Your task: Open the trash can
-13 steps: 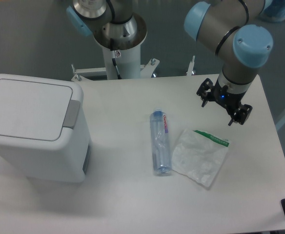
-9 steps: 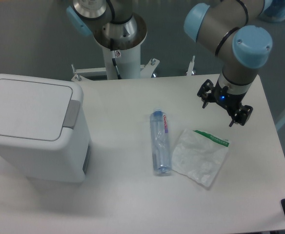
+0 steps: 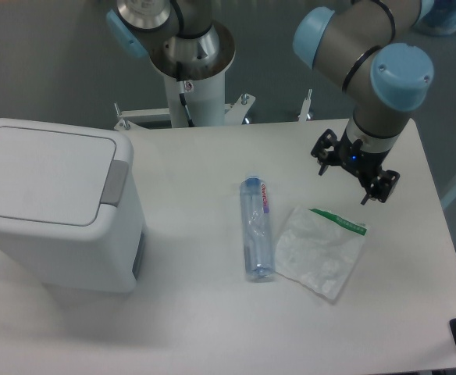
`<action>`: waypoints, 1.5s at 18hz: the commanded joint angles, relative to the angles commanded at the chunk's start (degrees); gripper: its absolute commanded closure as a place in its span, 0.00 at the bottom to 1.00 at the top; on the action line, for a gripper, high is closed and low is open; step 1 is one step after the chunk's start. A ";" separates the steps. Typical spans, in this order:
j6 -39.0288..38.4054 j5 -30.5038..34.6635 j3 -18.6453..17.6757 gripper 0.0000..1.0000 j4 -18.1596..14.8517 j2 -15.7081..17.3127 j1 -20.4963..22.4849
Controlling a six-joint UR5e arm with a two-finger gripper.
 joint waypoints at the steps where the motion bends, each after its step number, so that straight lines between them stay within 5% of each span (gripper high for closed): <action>1: -2.29 0.00 0.44 0.00 0.09 -0.09 -1.22; 11: -20.24 -7.89 3.87 0.00 -0.52 0.17 -10.20; 16: -30.77 -16.25 4.92 0.00 -0.96 3.51 -11.77; 22: -43.70 -17.49 4.40 0.00 -1.14 5.62 -17.92; 27: -46.16 -18.71 3.96 0.00 -6.23 9.75 -20.39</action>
